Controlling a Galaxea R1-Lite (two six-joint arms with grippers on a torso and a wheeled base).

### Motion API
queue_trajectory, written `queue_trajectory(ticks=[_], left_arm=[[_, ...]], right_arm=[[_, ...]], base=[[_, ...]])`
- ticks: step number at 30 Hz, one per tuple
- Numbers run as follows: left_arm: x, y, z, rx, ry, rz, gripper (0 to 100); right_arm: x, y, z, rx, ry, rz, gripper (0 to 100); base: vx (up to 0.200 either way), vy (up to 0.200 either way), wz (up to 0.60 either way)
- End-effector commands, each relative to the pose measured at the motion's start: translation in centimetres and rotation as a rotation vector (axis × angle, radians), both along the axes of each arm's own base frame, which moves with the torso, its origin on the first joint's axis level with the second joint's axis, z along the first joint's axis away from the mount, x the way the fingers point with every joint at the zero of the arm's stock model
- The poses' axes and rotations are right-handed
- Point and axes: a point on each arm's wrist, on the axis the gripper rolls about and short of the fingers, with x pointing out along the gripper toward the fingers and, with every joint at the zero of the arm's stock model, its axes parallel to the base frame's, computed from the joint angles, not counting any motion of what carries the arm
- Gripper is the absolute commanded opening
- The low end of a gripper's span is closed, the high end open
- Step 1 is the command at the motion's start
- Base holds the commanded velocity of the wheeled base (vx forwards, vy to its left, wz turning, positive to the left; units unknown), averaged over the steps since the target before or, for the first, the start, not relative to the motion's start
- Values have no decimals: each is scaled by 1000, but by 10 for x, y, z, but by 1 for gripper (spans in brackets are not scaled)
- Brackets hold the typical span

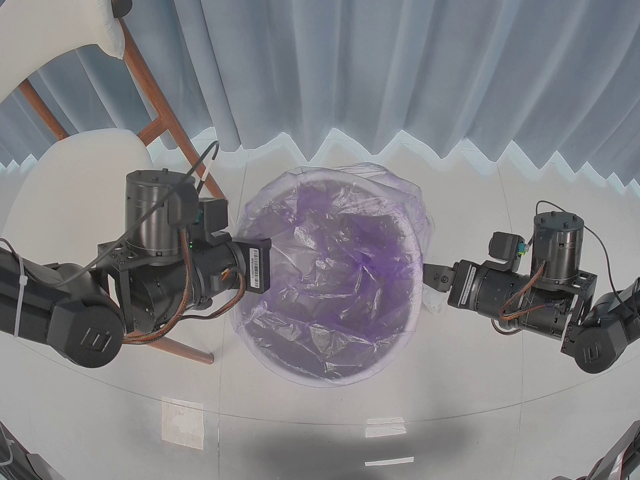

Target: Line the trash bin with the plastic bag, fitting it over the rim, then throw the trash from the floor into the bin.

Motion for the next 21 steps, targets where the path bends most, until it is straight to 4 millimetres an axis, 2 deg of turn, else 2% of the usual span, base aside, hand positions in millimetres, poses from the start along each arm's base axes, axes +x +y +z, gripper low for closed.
queue_trajectory(ticks=[1,5,10,12,13,16,18,21], left_arm=[[2,-2,0,-10,-9,-8,0],[1,-2,1,-18,-15,-7,0],[1,-2,0,-16,-15,-8,0],[1,-2,0,-16,-15,-8,0],[2,-2,0,-15,-13,-8,0],[2,-2,-1,-14,-12,-8,0],[2,-2,-1,-13,-11,-8,0],[3,-3,-3,-10,-6,-8,0]], right_arm=[[4,-11,-16,-44,39,-60,100],[14,-24,-29,-82,66,-169,100],[25,-48,-27,-79,59,-260,100],[25,-48,-27,-79,59,-260,100],[26,-65,-23,-90,44,-309,100],[22,-80,-25,-100,50,-351,100],[20,-84,-20,-87,32,-361,100],[13,-83,-2,-37,-40,-349,100]], base=[[0,0,0],[0,0,0],[0,0,0],[0,0,0],[0,0,0],[0,0,0],[0,0,0],[0,0,0]])
